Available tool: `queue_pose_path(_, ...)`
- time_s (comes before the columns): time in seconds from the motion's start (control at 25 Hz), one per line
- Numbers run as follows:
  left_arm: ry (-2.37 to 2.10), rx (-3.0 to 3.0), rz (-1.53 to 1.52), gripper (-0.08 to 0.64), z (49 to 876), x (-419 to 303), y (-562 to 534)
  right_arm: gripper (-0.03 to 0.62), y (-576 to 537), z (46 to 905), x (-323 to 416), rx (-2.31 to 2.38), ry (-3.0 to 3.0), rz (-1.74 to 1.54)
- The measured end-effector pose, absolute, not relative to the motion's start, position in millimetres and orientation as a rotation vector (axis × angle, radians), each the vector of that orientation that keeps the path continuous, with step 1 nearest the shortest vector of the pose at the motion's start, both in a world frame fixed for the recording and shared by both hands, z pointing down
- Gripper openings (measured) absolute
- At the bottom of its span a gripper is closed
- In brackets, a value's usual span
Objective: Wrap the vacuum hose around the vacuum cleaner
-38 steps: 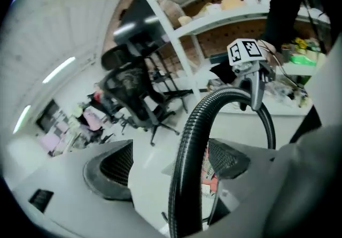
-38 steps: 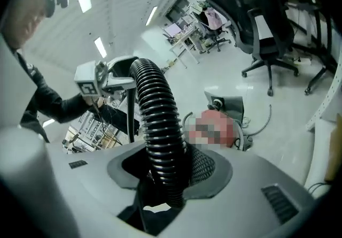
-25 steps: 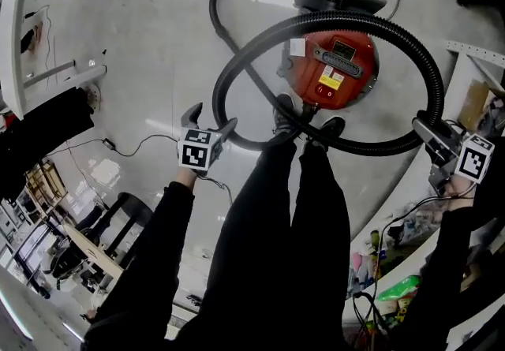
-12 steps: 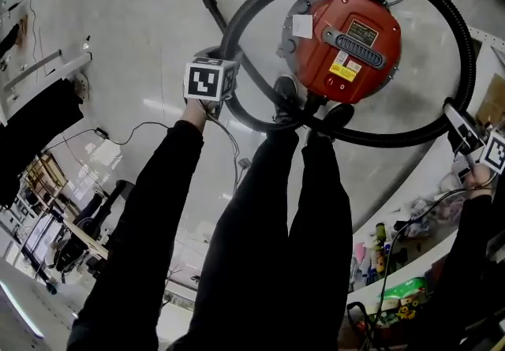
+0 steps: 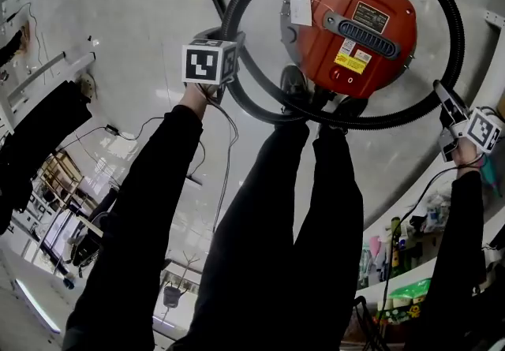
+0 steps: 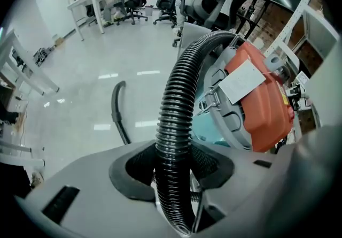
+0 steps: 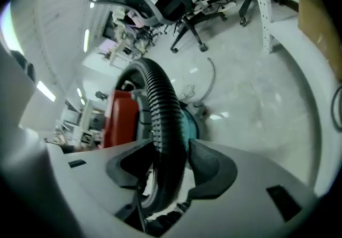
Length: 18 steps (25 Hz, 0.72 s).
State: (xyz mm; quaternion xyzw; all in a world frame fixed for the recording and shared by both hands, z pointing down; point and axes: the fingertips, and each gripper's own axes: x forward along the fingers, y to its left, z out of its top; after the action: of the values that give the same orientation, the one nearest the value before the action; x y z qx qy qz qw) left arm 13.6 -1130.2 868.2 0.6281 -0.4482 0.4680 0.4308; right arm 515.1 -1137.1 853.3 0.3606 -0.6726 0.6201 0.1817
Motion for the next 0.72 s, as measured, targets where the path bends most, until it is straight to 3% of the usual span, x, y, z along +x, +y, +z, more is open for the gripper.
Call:
queue_pose_path(0.08,-1.108,1.579,1.187,0.187,872,21,-1135,0.287,-1122,883,534,1.051,-1.710,1.578)
queue_pose_path(0.16,-1.111,1.573,1.200,0.187,874,24,-1139,0.314,-1110,898,542,1.020,-1.601,1.421)
queue_pose_path(0.44,-1.146,1.444,1.292,0.189,886,2,-1127,0.313,-1103,876,506,0.989,-1.685,1.335)
queue_pose_path(0.72,-1.157,1.385,1.235,0.291,883,-6,-1105,0.313,-1115,844,498,1.239,-1.711,1.413)
